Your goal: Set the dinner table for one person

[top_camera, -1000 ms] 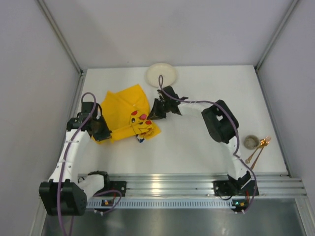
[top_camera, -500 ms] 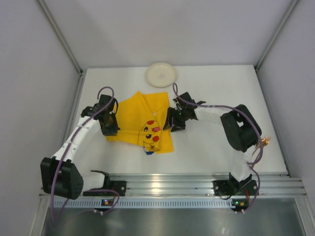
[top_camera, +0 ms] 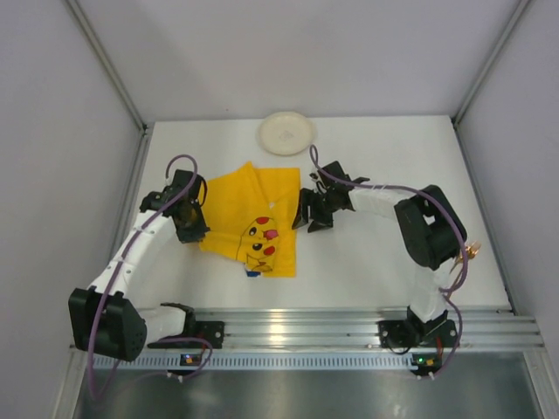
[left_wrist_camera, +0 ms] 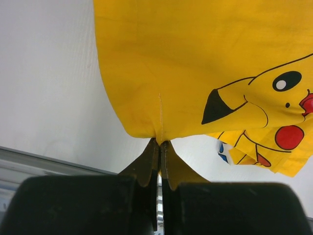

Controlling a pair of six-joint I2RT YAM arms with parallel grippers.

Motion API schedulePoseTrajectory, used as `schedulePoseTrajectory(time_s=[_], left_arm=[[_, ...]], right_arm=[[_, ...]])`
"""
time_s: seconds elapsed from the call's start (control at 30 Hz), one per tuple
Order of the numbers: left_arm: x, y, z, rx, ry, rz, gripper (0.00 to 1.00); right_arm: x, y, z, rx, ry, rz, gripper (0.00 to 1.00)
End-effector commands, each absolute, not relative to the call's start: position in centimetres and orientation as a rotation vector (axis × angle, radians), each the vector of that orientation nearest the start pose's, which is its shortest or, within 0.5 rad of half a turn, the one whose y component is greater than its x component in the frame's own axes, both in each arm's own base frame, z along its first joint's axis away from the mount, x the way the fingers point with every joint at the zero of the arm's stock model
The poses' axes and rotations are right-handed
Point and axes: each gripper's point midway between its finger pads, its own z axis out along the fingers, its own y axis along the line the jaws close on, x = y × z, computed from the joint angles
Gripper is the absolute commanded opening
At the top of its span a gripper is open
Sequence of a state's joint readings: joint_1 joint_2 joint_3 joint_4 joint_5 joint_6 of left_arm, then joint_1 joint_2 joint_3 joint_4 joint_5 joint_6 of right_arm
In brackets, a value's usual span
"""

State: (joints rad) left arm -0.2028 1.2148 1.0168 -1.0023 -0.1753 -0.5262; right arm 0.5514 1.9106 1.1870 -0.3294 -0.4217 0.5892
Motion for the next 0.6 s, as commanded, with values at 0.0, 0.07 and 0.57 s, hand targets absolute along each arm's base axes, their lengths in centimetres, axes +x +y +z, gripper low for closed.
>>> schedulePoseTrajectory(time_s=[0.0, 0.07, 0.57], left_arm=[[23.3, -4.0, 12.5, -0.511, 2.685, 0.016, 0.00], [23.4, -4.2, 12.4, -0.517, 2.685, 0.002, 0.00], [24.2, -3.7, 11.0, -0.494, 2.720, 0.073, 0.00]], right_arm=[[29.2, 28.6, -1.6, -0.091, 2.914, 0.792, 0.61], [29.6, 29.7, -1.8, -0.113, 2.911, 0.815, 0.58], [31.3, 23.3, -0.8, -0.170, 2.900, 0.575, 0.00]])
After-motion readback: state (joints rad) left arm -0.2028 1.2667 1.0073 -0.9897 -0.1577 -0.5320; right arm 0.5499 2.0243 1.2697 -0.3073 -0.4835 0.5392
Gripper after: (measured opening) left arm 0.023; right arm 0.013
